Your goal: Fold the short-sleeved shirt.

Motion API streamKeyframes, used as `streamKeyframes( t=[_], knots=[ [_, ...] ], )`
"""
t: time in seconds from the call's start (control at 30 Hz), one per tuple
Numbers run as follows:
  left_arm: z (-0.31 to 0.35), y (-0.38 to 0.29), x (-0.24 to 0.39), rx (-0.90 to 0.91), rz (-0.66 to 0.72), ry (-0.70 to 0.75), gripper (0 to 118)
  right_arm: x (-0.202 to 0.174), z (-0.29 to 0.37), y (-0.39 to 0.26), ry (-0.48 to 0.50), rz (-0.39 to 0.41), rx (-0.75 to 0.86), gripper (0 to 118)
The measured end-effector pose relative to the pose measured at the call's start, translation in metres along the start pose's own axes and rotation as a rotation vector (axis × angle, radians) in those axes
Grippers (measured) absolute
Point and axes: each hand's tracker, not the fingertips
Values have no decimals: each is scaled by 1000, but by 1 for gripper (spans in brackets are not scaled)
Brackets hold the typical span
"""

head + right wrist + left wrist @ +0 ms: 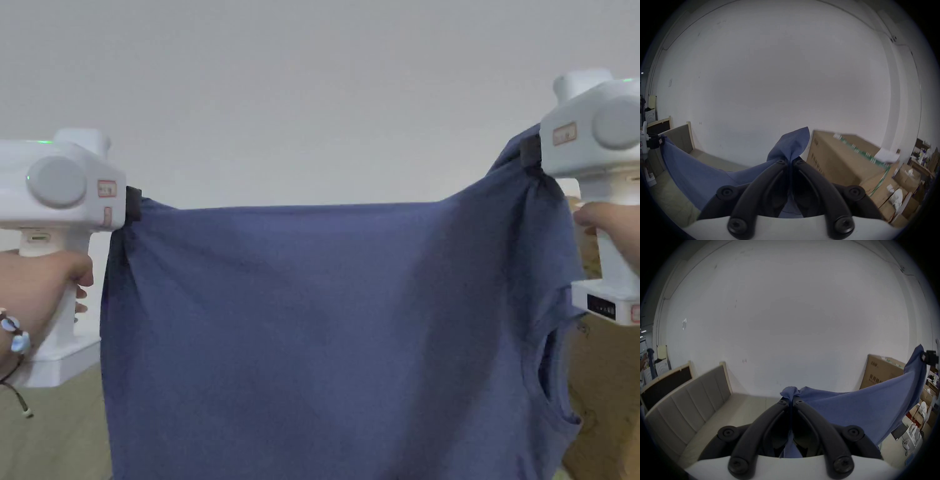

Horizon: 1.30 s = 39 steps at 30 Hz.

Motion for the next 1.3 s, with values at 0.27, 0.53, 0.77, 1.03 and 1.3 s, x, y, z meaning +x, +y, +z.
streamKeyframes(
  t=[0.27,0.53,0.77,1.03,1.3],
  knots=[
    [-18,-221,-7,-406,30,-80,2,-11,-20,-273,101,-133,-458,4],
    [97,-378,-40,-660,1,-146,2,3,119,-435,234,-60,-749,4],
    [203,-423,-62,-692,-57,-176,2,39,228,-468,300,-64,-842,5],
    [255,-435,-64,-725,-86,-212,2,45,297,-485,327,-3,-903,4],
    [252,-452,-62,-836,-199,-228,2,44,291,-509,314,-50,-1064,4]
  ],
)
